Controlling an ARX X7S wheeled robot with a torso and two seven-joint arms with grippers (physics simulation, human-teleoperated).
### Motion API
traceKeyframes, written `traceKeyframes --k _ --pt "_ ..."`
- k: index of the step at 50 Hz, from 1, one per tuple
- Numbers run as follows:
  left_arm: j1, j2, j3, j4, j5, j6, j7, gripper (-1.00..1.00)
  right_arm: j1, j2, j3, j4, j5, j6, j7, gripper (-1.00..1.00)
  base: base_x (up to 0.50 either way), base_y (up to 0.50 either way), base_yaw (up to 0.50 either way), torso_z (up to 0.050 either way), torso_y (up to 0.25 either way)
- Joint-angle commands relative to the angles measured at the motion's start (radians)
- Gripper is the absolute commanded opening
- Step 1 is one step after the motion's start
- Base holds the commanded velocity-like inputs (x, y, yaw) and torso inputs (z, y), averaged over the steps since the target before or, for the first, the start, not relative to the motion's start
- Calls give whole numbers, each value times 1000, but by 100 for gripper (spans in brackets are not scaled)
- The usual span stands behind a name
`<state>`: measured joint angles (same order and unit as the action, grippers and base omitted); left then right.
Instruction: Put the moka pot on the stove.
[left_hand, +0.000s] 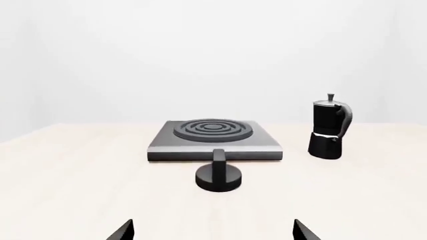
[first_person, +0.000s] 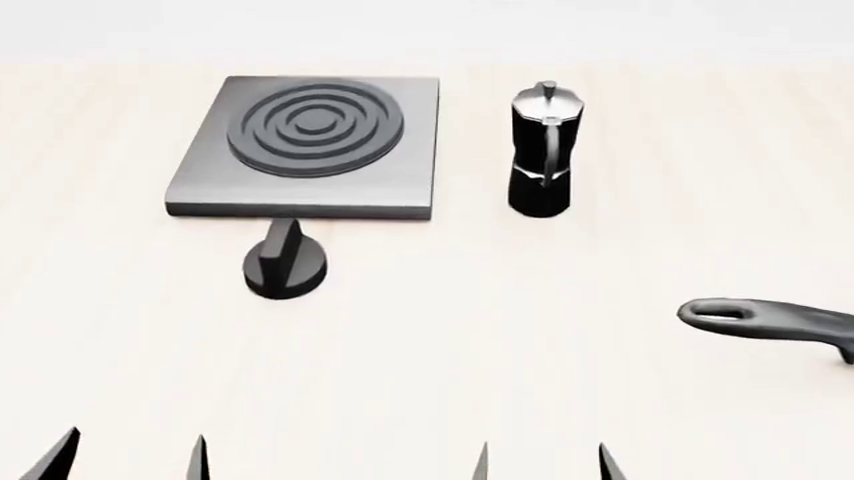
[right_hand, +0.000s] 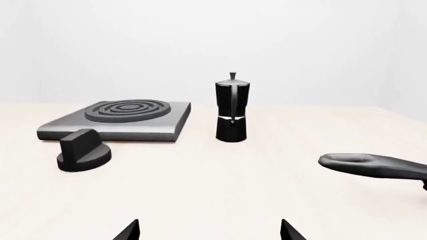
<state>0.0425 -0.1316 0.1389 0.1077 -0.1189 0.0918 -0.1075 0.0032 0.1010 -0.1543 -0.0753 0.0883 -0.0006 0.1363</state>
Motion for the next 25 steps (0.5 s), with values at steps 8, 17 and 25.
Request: traceKeyframes --k 8,17,25 --pt "2 -16 15 -2 -13 15 -13 100 2 18 -21 -20 9 4 31 100 219 0 0 0 0" --pt "-6 -23 22 -17 -21 18 -14 100 11 24 -28 -11 16 3 41 100 230 0 0 0 0" --pt "-16 -28 24 -24 -25 14 -22 100 20 28 -39 -2 15 4 50 100 230 0 0 0 0"
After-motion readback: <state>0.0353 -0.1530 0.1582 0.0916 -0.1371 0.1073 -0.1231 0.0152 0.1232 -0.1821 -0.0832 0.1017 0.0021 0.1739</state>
